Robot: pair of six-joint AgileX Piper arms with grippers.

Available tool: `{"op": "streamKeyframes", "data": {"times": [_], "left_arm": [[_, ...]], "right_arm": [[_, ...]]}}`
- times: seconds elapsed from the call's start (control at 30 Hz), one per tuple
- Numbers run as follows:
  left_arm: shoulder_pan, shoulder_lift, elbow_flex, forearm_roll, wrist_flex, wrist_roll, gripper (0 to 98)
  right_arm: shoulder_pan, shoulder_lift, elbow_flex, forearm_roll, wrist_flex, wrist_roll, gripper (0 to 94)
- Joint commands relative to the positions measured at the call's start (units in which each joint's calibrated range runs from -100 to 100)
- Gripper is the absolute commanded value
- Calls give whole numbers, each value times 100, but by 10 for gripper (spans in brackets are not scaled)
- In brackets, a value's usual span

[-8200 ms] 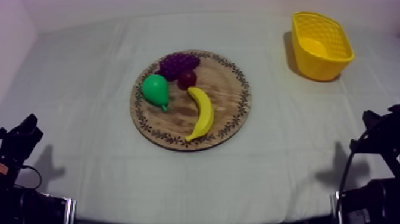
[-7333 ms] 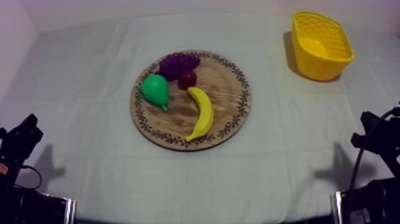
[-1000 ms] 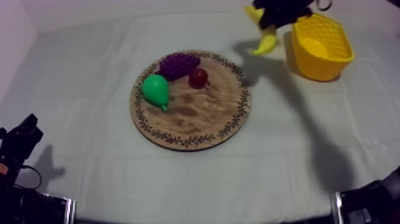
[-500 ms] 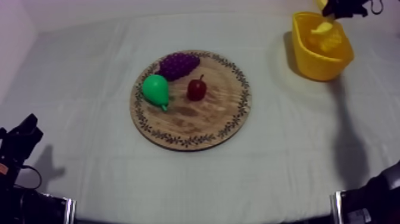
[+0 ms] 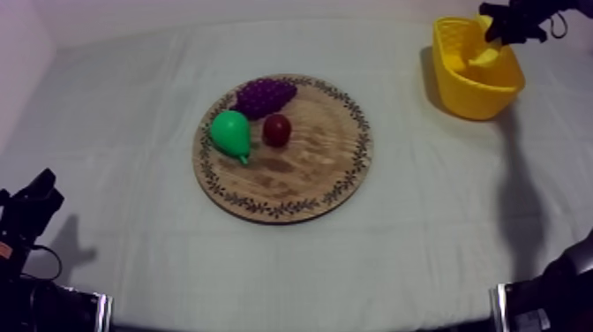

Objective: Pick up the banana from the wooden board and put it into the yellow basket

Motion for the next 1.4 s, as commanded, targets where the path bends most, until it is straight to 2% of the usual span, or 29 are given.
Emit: {"op": "streamKeyframes", "data": {"times": [0.0,0.4,0.5,0.7,1.0,1.07,1.23,1.37], "left_arm": [[-3,-3,3,-3,3,1,1],[-3,-3,3,-3,3,1,1],[-3,-3,3,-3,3,1,1],[-3,-3,3,-3,3,1,1],[-3,-3,3,-3,3,1,1],[-3,-3,3,-3,3,1,1],[-3,-3,3,-3,3,1,1],[-3,-3,3,-3,3,1,1]], "right_arm": [[-24,99,44,25,-21,10,76],[-94,501,122,84,-187,57,94],[-107,534,150,119,-221,-6,142],[-130,459,231,184,-316,-137,295],[-186,72,538,248,-505,-184,370],[-198,-39,627,256,-530,-163,324],[-135,-594,1162,187,-862,-123,79],[-74,-1343,1981,152,-1503,-63,21]]}}
